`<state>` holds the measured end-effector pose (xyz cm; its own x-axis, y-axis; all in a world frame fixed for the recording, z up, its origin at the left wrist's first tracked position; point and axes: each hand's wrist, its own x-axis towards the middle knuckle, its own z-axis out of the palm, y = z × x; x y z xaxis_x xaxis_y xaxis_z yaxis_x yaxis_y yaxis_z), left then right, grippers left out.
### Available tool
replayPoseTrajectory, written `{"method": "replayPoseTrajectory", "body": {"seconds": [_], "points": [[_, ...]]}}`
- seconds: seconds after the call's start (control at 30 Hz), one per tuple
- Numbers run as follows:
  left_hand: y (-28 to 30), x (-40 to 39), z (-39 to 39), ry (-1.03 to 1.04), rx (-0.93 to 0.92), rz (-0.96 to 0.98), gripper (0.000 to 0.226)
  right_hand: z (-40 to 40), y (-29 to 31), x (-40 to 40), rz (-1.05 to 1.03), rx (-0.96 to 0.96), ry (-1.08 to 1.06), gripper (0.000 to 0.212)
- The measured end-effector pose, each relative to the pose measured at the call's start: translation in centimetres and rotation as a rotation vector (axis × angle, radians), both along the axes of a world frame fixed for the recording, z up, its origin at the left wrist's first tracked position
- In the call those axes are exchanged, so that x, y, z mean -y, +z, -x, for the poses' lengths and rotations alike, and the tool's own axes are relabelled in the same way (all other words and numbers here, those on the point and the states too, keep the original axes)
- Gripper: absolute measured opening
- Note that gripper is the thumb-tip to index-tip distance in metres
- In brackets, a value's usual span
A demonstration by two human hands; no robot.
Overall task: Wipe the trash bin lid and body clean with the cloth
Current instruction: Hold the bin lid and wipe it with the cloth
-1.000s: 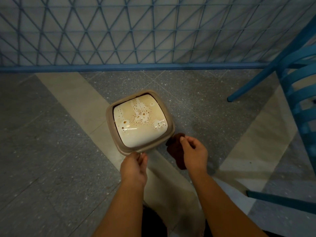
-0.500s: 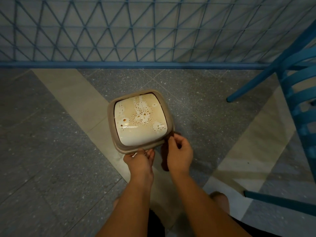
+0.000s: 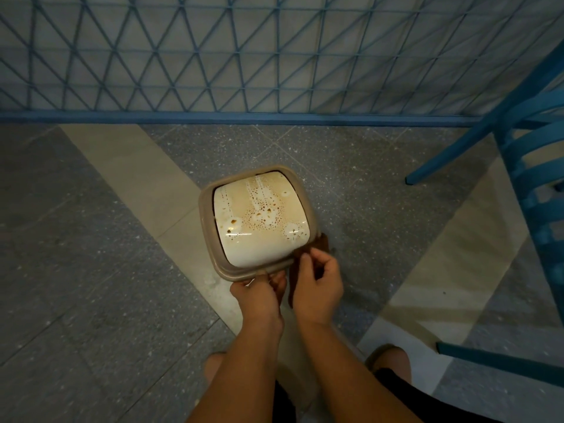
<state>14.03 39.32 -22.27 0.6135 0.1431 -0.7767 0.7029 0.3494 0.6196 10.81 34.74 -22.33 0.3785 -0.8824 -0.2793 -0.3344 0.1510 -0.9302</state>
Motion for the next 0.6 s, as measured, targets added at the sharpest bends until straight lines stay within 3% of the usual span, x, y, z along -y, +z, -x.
{"method": "replayPoseTrajectory", "body": {"seconds": [0.13, 0.3, 0.47, 0.6], "points": [[-1.3, -0.6, 0.1, -0.113, -0.066, -0.101, 0.04, 0.8, -0.8, -1.1, 0.063, -0.07, 0.352, 0.014], [-1.1, -0.4, -0.3, -0.077, -0.024, -0.031, 0.038, 1.1, -1.1, 2.3, 0.145, -0.114, 0.243, 0.012], [-1.1, 0.2, 0.2, -0.04, -0.032, -0.009, 0.035, 0.8, -1.2, 3.3, 0.046, -0.098, 0.006, 0.013], [-1.8, -0.1, 0.1, -0.08, -0.019, -0.031, 0.037, 1.3, -1.2, 0.8, 0.109, -0.13, 0.277, 0.012]]}}
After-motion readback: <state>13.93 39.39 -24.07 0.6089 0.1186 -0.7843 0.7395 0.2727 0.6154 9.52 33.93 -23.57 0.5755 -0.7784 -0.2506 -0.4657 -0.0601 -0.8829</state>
